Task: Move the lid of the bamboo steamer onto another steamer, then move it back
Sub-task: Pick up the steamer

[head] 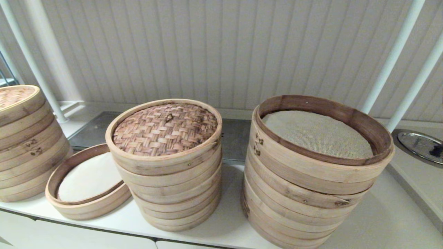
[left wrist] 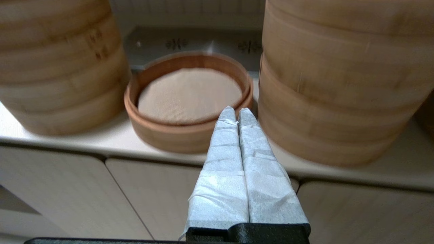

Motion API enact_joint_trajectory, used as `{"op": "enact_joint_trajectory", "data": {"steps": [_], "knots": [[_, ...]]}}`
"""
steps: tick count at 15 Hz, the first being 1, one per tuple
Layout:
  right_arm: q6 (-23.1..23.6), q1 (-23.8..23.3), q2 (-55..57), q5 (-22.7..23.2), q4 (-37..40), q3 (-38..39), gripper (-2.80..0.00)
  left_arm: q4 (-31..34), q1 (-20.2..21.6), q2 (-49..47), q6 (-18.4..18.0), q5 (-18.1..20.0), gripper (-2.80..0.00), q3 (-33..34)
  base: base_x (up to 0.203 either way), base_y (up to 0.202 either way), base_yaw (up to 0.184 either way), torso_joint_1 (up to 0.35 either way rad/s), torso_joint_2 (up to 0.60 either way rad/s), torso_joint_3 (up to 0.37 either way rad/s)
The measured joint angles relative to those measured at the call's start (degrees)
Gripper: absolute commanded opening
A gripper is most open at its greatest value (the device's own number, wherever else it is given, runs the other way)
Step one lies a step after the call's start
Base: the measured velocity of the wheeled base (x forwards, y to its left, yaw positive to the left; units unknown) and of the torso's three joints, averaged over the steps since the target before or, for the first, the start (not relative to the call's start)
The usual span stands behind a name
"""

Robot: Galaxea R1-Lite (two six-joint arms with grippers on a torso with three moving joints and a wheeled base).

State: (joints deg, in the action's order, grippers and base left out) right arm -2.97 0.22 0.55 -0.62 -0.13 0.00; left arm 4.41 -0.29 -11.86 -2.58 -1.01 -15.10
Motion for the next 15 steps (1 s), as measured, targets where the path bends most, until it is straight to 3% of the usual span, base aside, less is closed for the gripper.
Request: {"op": "enact_joint_trajectory", "data": {"steps": [3,9,15], "knots": [[0.0,-0.01,0.0,0.01,0.0,0.0,-2.8,4.61,-1.49,-11.32,0.87,-0.22,-2.8,-15.41,0.0,0.0,0.0,0.0,0.0,0.0],[0.0,0.02,0.0,0.02,0.0,0.0,-2.8,13.87,-8.53,-35.98,6.77,-0.58,-2.8,-45.16,0.0,0.0,0.0,0.0,0.0,0.0],[0.0,-0.04,0.0,0.0,0.0,0.0,-2.8,18.07,-17.88,-54.19,7.29,-0.68,-2.8,-62.3,0.0,0.0,0.0,0.0,0.0,0.0]]}}
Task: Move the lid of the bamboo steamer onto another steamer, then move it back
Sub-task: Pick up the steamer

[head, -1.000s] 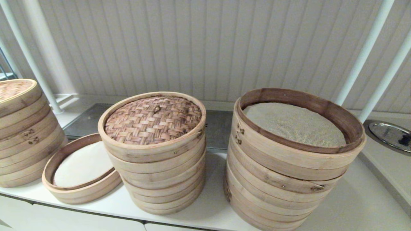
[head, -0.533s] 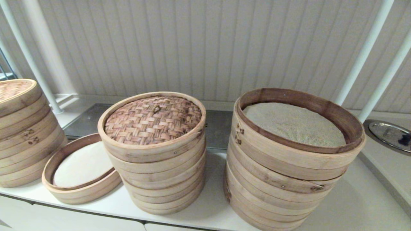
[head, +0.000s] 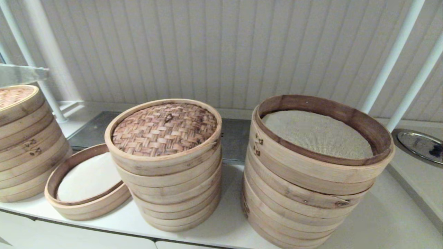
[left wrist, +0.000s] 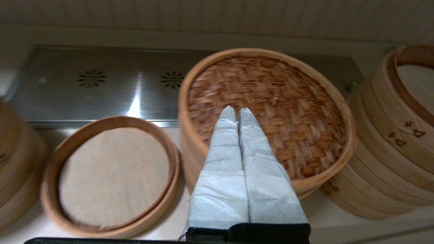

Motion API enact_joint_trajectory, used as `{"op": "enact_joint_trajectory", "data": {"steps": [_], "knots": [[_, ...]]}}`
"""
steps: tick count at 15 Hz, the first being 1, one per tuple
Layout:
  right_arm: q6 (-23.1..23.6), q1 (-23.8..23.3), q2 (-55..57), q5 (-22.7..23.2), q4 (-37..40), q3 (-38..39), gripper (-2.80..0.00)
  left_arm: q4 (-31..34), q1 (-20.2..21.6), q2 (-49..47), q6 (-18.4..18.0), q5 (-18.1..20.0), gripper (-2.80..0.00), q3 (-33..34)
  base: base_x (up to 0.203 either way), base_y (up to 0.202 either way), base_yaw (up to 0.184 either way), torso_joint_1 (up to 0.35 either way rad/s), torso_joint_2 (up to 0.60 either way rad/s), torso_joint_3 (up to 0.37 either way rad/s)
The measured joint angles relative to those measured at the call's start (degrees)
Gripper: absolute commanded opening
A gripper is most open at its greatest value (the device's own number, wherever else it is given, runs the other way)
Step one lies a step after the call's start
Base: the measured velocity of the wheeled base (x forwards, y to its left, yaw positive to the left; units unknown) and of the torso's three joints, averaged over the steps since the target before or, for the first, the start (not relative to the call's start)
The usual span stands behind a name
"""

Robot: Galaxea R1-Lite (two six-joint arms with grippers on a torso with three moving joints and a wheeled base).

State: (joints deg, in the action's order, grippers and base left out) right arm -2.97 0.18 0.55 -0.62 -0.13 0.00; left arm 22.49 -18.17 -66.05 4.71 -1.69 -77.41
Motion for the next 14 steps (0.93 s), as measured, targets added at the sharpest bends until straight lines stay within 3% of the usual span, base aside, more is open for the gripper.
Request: {"op": "enact_joint_trajectory", "data": {"steps": [3,6,7,14], "knots": [[0.0,0.0,0.0,0.0,-0.01,0.0,-2.8,0.31,-2.14,-7.87,-0.1,-0.04,-2.8,-6.0,0.0,0.0,0.0,0.0,0.0,0.0],[0.0,0.02,0.0,0.0,0.0,0.0,-2.8,0.14,-2.75,-13.43,-0.52,0.37,-2.8,-7.45,0.0,0.0,0.0,0.0,0.0,0.0],[0.0,0.02,0.0,0.0,0.0,0.0,-2.8,0.13,-2.8,-14.92,-0.82,0.17,0.0,-7.7,0.0,0.0,0.0,0.0,0.0,0.0],[0.0,0.02,0.0,0.01,0.0,0.0,-2.8,-1.93,-3.99,-25.04,-2.86,-0.67,0.0,-10.51,0.0,0.0,0.0,0.0,0.0,0.0]]}}
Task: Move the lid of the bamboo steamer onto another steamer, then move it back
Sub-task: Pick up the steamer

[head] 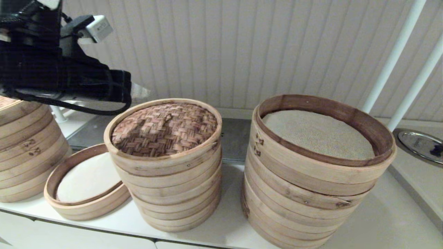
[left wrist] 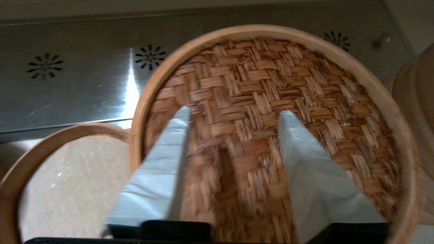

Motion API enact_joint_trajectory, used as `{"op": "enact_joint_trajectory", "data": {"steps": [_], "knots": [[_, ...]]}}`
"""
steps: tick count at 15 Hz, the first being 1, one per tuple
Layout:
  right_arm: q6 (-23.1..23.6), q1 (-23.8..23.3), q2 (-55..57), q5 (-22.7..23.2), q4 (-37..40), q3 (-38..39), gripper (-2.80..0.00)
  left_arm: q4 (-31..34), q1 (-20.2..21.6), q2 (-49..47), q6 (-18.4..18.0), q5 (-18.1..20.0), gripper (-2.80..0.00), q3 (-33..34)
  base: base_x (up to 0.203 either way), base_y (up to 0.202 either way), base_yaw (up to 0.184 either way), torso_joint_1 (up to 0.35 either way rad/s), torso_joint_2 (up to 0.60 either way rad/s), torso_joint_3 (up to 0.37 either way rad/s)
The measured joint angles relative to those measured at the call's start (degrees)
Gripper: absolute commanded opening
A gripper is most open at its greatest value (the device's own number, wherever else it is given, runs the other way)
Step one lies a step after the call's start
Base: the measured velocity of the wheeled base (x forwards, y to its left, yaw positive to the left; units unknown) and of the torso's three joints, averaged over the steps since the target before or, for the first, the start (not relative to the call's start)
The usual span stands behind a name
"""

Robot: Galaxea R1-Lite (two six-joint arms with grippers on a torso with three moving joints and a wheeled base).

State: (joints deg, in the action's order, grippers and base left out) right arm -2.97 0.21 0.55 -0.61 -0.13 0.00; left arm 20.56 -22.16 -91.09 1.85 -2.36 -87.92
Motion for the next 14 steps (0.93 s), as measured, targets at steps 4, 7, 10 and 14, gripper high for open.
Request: {"op": "enact_joint_trajectory", "data": {"steps": [4,7,10,14], "knots": [[0.0,0.0,0.0,-0.01,0.02,0.0,-2.8,-0.26,-2.88,-3.51,-0.73,-0.17,0.0,0.72,0.0,0.0,0.0,0.0,0.0,0.0],[0.0,0.01,0.0,-0.01,0.0,0.0,-2.8,-0.3,-5.27,-4.76,-0.75,-2.94,0.0,1.65,0.0,0.0,0.0,0.0,0.0,0.0],[0.0,-0.02,0.0,-0.01,0.0,0.0,-2.8,-0.35,-6.01,-5.43,-0.75,-3.44,0.0,2.12,0.0,0.0,0.0,0.0,0.0,0.0],[0.0,0.01,0.0,-0.01,0.0,0.0,-2.8,-1.39,-6.04,-6.29,-0.85,-4.93,0.0,2.38,0.0,0.0,0.0,0.0,0.0,0.0]]}}
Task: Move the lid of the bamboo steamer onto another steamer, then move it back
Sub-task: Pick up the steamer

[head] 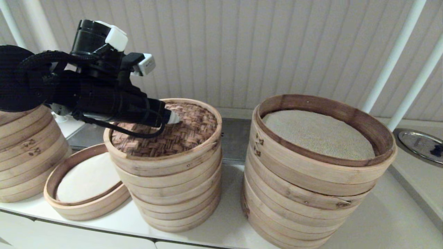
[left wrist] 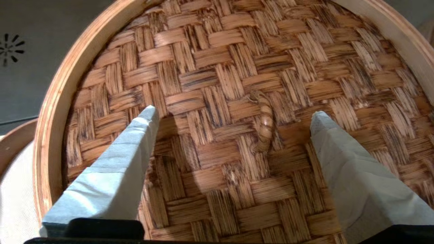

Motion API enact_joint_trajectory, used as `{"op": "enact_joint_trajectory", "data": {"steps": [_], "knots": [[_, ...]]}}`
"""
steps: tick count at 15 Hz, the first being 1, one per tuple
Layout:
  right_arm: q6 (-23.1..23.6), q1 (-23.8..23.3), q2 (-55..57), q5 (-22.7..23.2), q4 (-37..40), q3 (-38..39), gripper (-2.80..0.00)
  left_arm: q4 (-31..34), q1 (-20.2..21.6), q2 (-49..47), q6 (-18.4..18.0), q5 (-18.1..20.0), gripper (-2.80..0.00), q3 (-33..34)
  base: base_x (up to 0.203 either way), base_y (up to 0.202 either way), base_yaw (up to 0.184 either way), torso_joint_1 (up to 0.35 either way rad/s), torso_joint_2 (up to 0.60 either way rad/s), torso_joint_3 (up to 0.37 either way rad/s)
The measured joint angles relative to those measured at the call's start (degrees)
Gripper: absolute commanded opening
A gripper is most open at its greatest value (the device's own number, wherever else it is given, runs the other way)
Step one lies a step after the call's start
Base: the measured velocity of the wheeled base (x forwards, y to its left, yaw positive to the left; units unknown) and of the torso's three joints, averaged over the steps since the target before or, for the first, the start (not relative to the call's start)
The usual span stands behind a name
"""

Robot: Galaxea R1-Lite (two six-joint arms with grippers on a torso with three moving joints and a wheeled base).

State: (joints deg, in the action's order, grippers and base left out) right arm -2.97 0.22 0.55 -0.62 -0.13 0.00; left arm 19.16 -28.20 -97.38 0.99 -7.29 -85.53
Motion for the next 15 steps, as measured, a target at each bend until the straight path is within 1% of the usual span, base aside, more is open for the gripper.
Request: {"op": "enact_joint_trajectory", "data": {"steps": [2,3,15], "knots": [[0.0,-0.01,0.0,0.01,0.0,0.0,-2.8,-3.04,-0.07,-0.06,-0.8,-2.43,0.0,1.01,0.0,0.0,0.0,0.0,0.0,0.0],[0.0,-0.01,0.0,0.0,0.0,0.0,-2.8,-4.11,-0.07,-0.13,-1.07,-2.74,-2.8,1.59,0.0,0.0,0.0,0.0,0.0,0.0],[0.0,0.0,0.0,0.0,0.0,0.0,-2.8,-4.88,-0.09,-0.22,-1.15,-2.64,-2.8,2.93,0.0,0.0,0.0,0.0,0.0,0.0]]}}
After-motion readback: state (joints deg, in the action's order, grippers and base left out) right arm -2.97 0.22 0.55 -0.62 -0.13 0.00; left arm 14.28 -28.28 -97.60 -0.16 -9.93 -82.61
